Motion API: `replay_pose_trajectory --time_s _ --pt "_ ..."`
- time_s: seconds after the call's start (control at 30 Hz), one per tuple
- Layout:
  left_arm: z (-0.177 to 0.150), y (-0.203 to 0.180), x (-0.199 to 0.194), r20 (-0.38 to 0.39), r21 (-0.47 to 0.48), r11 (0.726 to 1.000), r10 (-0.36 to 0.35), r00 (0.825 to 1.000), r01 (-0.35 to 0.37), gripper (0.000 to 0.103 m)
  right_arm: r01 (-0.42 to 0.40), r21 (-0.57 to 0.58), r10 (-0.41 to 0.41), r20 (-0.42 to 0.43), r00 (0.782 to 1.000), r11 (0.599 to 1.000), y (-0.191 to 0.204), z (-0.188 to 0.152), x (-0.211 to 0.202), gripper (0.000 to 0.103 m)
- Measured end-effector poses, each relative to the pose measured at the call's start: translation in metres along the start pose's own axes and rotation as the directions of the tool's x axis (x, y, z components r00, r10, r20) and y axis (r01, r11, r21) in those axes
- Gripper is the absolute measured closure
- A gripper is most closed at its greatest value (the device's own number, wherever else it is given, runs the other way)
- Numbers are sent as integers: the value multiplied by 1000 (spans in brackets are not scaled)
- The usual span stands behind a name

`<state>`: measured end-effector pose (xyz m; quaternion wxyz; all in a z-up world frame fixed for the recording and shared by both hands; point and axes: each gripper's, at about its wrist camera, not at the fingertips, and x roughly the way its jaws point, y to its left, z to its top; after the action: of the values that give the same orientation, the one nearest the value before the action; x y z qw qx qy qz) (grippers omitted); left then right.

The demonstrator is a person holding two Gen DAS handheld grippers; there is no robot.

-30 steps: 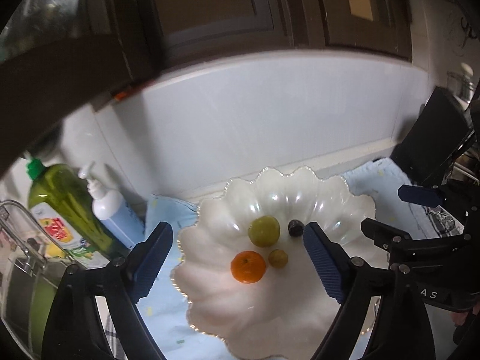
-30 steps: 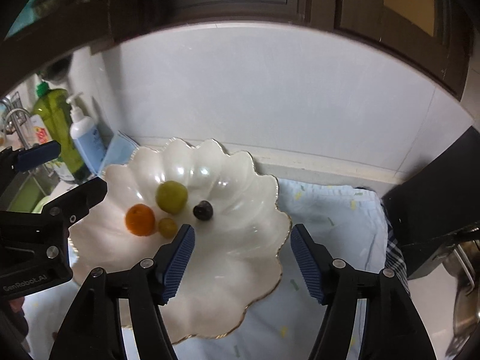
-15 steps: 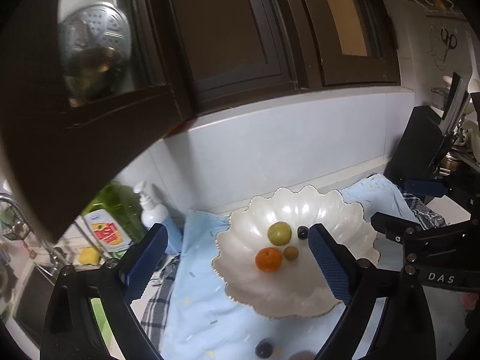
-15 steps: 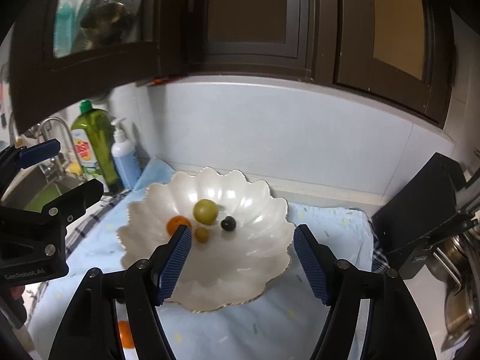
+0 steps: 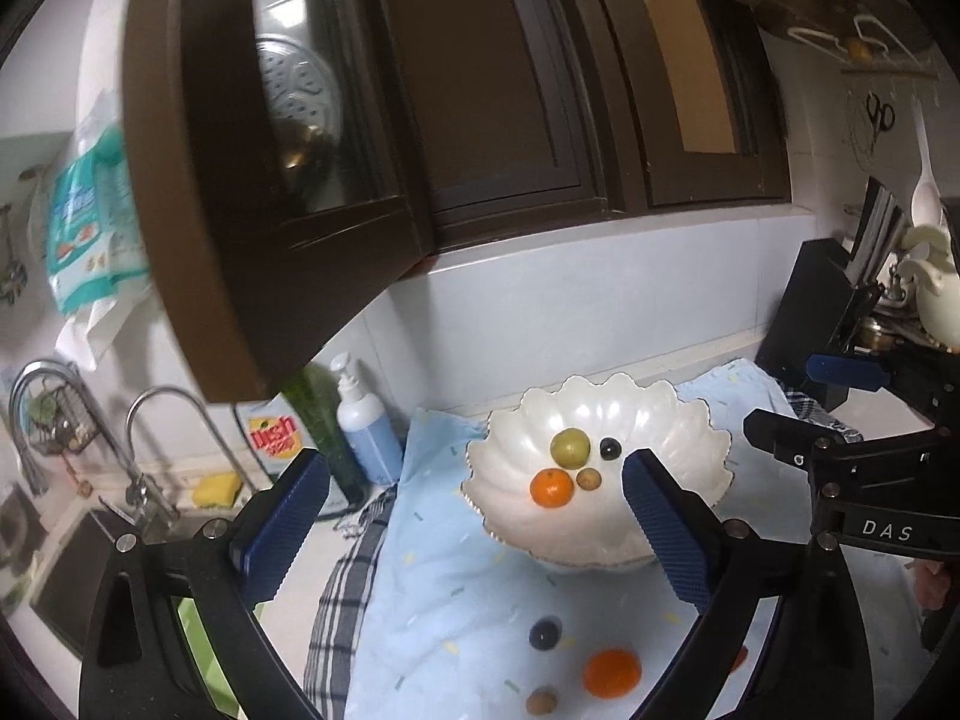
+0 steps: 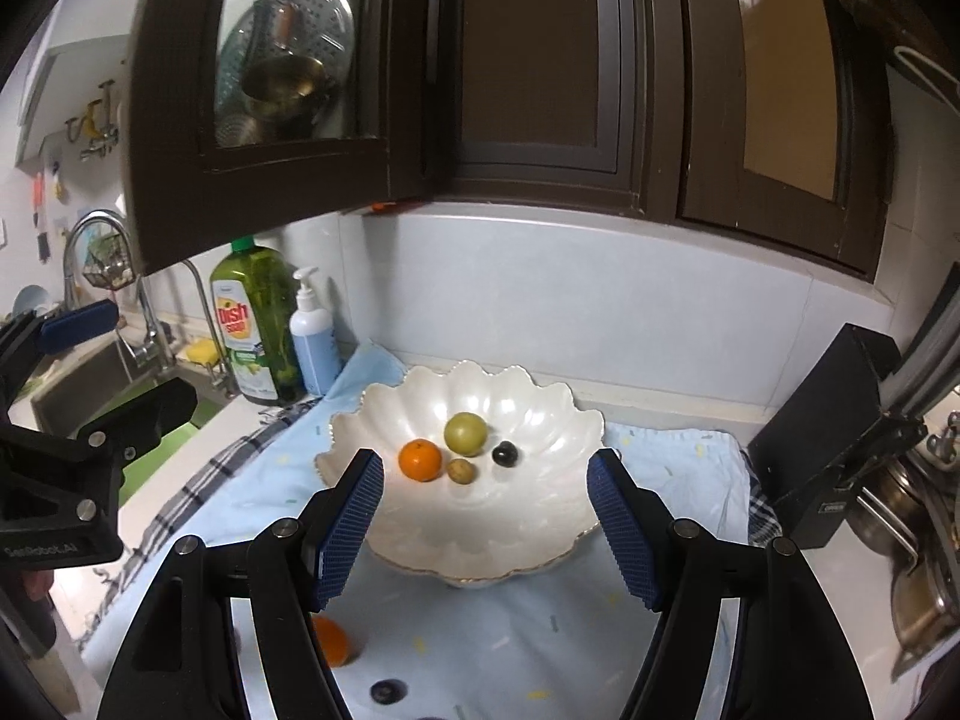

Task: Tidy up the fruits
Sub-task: 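Pull both tools back from the bowl toward the cloth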

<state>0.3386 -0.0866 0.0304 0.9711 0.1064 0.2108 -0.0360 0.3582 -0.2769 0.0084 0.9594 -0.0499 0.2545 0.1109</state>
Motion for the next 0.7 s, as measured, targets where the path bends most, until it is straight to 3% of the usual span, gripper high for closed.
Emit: replay_pose_trajectory --time_s 0.37,0.7 --pt "-32 20 -31 -37 -21 998 50 998 -51 3 -15 -44 16 2 1000 999 32 -20 -17 32" --pt "-63 28 -33 -101 -33 996 80 992 -84 3 -46 -70 44 -29 999 997 51 -50 -19 32"
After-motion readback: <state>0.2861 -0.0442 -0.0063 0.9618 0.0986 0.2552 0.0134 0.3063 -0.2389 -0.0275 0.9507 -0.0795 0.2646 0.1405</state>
